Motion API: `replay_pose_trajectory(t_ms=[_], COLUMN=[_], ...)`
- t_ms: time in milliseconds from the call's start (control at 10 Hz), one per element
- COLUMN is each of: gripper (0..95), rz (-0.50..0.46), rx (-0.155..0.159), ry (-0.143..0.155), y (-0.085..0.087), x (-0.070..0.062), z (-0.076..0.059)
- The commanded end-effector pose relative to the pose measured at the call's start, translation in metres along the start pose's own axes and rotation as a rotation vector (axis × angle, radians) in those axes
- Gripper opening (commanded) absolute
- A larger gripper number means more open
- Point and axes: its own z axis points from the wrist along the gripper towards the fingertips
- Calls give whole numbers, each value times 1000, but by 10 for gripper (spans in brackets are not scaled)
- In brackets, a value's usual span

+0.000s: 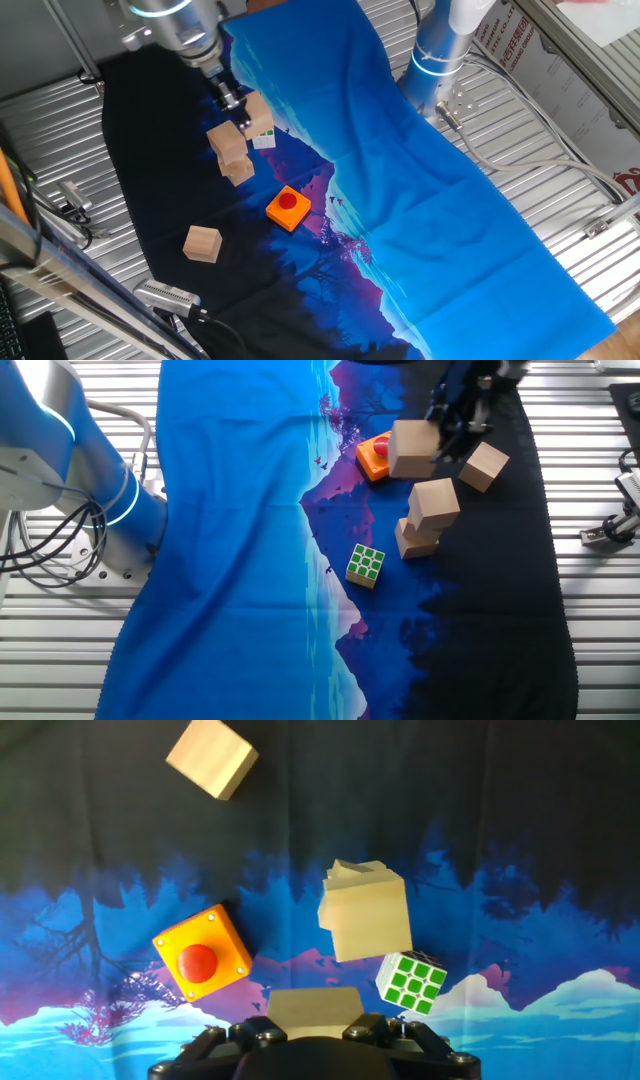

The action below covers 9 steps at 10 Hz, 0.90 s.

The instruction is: Stack the blocks in a vertical line of five

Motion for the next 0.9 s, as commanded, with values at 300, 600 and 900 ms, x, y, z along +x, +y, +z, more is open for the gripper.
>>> replay_pose_trajectory(t_ms=[300, 600, 900], gripper=[0, 0, 0], rz=[-1, 0, 5], rx=[-2, -8, -21], ry=[-17, -30, -28], y=[-10, -17, -21], x=[-6, -16, -31], z=[5, 6, 6])
